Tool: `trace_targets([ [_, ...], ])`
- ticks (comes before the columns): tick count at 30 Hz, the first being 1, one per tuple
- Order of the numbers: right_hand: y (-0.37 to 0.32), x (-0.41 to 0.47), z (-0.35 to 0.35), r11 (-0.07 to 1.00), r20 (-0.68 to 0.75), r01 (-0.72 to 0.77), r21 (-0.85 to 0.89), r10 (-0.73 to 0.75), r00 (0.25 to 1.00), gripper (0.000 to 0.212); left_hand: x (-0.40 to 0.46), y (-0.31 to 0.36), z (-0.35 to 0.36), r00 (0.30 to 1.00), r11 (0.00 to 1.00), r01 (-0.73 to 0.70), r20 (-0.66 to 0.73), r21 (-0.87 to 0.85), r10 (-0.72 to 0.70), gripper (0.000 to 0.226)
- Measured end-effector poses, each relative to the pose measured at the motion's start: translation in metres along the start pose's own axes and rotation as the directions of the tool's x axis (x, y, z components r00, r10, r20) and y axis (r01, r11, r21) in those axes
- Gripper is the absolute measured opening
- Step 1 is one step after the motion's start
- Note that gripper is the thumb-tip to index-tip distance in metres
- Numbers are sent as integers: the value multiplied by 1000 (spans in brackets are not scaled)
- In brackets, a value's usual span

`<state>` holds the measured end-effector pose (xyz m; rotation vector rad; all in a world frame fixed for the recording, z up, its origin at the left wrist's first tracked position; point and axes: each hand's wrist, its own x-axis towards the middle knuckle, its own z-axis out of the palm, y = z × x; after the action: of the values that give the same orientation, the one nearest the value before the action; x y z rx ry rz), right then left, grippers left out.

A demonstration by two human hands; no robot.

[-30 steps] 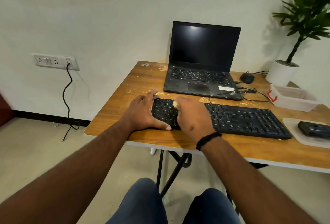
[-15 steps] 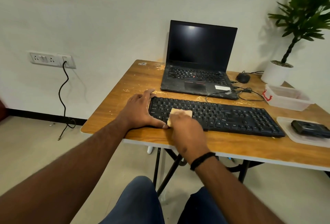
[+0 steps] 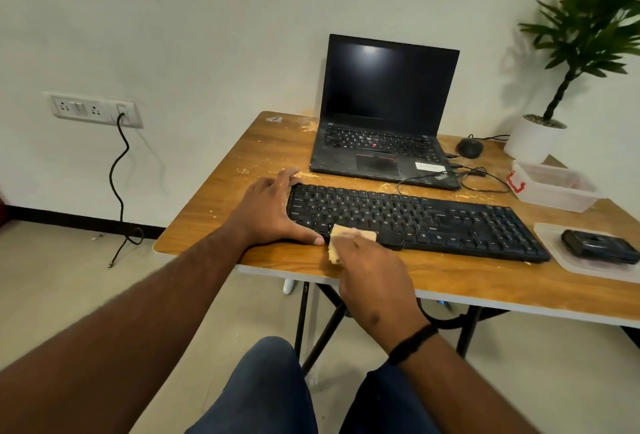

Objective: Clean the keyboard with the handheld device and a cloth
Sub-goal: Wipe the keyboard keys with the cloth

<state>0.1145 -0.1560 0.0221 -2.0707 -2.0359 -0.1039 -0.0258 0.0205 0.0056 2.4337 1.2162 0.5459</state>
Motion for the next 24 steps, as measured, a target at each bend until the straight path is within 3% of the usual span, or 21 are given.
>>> trace_targets([
  [4,24,15,-4,986,-156,-157,65,165,974,36,-4,5,-3,1000,1000,-3,0,-15,3,134],
  [6,25,16,-1,975,-151,-216,50,221,963,33,-4,6,-4,1000,1000,-4,1,-14,4,134],
  [12,8,3,0,1000,-91,-6,14,7,996,37,-3,4,-2,1000,1000,2,6,-13,-2,135],
  [15,35,14,-5,985,-210,-163,57,171,963,38,-3,5,-4,1000,1000,0,10,-24,0,134],
  [17,38,14,-1,970,-192,-239,48,244,951,31,-3,4,-4,1000,1000,-8,17,-20,8,133],
  [20,19,7,3,993,-90,-116,29,118,989,35,1,-1,-2,999,1000,-9,38,-6,9,134],
  [22,7,3,-5,996,-69,25,86,-19,997,38,0,-4,-1,999,1000,-20,26,7,20,134],
  [24,11,13,-14,992,-104,62,110,-51,993,37,-5,0,3,998,999,-50,-29,-8,50,133],
])
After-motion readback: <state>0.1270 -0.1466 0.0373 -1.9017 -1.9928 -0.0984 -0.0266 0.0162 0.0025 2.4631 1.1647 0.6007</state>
